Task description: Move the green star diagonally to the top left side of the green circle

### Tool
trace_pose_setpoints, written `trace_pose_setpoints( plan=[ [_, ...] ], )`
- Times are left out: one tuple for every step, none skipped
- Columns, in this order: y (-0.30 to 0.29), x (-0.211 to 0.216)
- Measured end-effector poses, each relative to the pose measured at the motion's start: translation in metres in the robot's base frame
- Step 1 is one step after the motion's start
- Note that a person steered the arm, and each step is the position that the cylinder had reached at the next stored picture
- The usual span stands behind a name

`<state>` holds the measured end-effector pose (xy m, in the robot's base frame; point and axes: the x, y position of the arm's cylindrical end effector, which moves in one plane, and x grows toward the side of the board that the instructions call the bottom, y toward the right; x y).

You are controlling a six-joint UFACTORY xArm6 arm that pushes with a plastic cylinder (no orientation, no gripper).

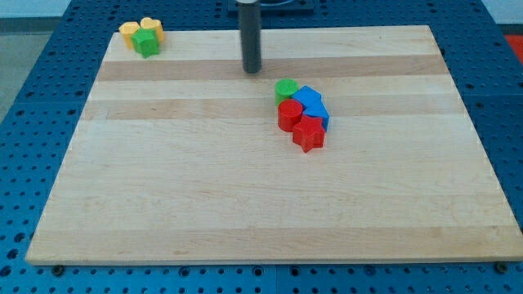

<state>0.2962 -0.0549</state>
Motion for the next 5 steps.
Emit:
trace_pose_setpoints(
  plan=[
    [-0.075, 0.012],
    [-0.166, 0.015],
    [-0.245, -0.003],
    [-0.249, -0.004],
    [-0.25, -0.012]
  ],
)
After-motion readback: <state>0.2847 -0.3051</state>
